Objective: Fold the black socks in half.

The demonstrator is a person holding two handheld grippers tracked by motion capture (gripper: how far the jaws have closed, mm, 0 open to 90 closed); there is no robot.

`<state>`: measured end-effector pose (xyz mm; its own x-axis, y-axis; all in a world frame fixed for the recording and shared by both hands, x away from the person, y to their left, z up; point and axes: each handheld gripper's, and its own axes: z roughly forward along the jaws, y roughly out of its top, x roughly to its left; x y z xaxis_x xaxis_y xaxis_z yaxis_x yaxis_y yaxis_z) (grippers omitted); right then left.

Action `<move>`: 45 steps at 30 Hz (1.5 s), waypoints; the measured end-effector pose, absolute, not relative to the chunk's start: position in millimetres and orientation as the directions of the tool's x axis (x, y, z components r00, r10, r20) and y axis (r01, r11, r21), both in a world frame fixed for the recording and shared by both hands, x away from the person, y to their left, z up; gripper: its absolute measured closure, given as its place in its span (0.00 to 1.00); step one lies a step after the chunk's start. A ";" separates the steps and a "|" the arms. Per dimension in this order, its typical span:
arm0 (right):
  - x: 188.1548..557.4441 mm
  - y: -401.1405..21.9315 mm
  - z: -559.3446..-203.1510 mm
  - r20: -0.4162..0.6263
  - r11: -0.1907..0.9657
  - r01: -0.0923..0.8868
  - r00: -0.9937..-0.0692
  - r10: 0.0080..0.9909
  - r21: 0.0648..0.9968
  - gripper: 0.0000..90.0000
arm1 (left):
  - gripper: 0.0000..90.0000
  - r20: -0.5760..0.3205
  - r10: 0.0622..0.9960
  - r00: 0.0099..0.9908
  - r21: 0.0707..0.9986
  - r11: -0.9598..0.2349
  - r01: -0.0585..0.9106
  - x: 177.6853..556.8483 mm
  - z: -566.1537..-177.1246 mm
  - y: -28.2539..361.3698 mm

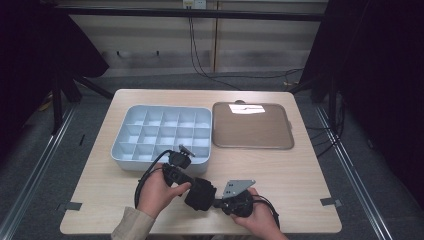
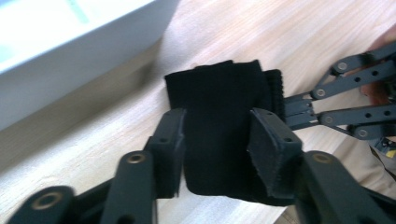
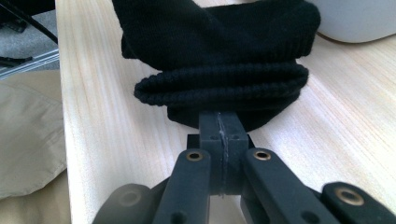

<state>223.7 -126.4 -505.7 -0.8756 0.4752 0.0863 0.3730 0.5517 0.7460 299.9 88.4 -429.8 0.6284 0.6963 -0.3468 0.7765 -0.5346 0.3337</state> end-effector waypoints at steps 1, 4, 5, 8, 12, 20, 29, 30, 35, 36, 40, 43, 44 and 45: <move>223.7 -126.4 -505.7 0.087 0.552 0.374 -0.875 0.475 0.746 1.00 | 0.56 -0.350 0.699 0.623 0.337 -0.527 0.780 300.3 -430.9 89.6; 223.7 -126.4 -505.7 0.088 0.551 0.374 -0.875 0.476 0.746 1.00 | 0.54 -0.352 0.703 0.618 0.329 -0.525 0.785 301.6 -434.5 92.5; 223.6 -126.3 -505.7 0.088 0.551 0.375 -0.875 0.476 0.745 1.00 | 0.52 -0.360 0.705 0.612 0.328 -0.518 0.790 302.1 -435.8 93.1; 223.6 -126.2 -505.7 0.086 0.552 0.373 -0.875 0.476 0.746 1.00 | 0.51 -0.370 0.706 0.604 0.323 -0.512 0.796 303.3 -439.9 94.5; 223.5 -126.0 -505.7 0.087 0.549 0.374 -0.874 0.478 0.747 1.00 | 0.50 -0.381 0.708 0.595 0.317 -0.505 0.803 303.9 -446.0 95.0; 223.5 -126.1 -505.8 0.089 0.548 0.376 -0.873 0.479 0.747 1.00 | 0.49 -0.396 0.702 0.592 0.310 -0.505 0.806 303.6 -452.0 94.8; 223.8 -125.9 -506.0 0.084 0.550 0.373 -0.874 0.478 0.748 1.00 | 0.48 -0.405 0.697 0.591 0.303 -0.508 0.806 302.7 -459.7 90.9; 223.8 -125.9 -506.0 0.084 0.550 0.372 -0.874 0.478 0.748 1.00 | 0.48 -0.410 0.697 0.588 0.307 -0.502 0.809 302.4 -461.0 90.5; 223.9 -125.5 -505.9 0.083 0.550 0.372 -0.874 0.479 0.748 1.00 | 0.48 -0.428 0.691 0.583 0.305 -0.496 0.813 301.2 -465.8 88.3; 223.8 -125.5 -506.0 0.083 0.550 0.372 -0.874 0.479 0.748 1.00 | 0.48 -0.427 0.689 0.585 0.301 -0.501 0.811 301.3 -465.7 88.1; 223.9 -125.6 -506.0 0.085 0.548 0.374 -0.873 0.480 0.748 1.00 | 0.48 -0.425 0.691 0.584 0.312 -0.494 0.811 300.7 -466.3 86.5; 223.9 -125.7 -506.0 0.088 0.548 0.377 -0.872 0.481 0.747 1.00 | 0.47 -0.420 0.693 0.586 0.309 -0.497 0.811 300.4 -467.3 85.5; 224.1 -125.7 -506.1 0.086 0.548 0.375 -0.873 0.480 0.748 1.00 | 0.47 -0.420 0.693 0.586 0.313 -0.496 0.810 300.1 -468.1 84.8; 224.0 -125.7 -506.0 0.088 0.548 0.378 -0.872 0.481 0.747 1.00 | 0.47 -0.420 0.691 0.588 0.312 -0.498 0.809 300.3 -468.3 84.7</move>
<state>224.0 -125.7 -506.0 -0.8722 0.4812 0.0883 0.3777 0.5475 0.7467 300.3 84.7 -468.3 0.5877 0.6912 -0.4205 0.8090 -0.4983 0.3117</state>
